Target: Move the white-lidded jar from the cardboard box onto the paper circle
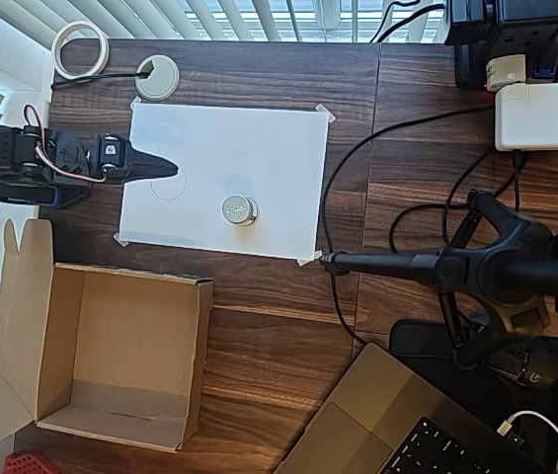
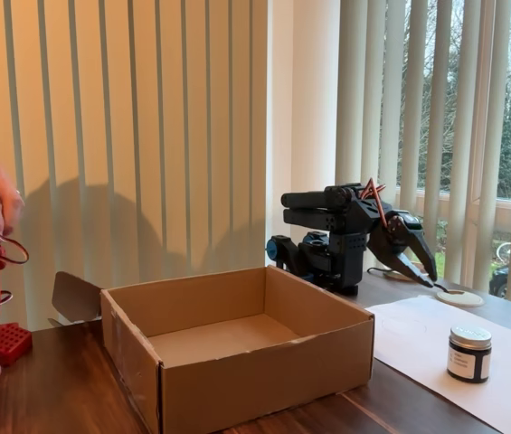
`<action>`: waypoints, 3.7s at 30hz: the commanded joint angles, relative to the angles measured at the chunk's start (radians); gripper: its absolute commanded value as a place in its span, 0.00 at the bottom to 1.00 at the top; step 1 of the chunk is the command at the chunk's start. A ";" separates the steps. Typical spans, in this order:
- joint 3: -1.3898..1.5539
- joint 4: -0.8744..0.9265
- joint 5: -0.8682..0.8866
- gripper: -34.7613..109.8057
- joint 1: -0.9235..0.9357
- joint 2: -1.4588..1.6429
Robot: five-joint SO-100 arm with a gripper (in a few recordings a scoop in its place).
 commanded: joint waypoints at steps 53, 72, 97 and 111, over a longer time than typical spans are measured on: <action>-0.005 0.192 0.055 0.24 -0.012 0.161; -0.005 0.192 0.055 0.24 -0.012 0.161; -0.005 0.192 0.055 0.24 -0.012 0.161; -0.005 0.192 0.055 0.24 -0.012 0.161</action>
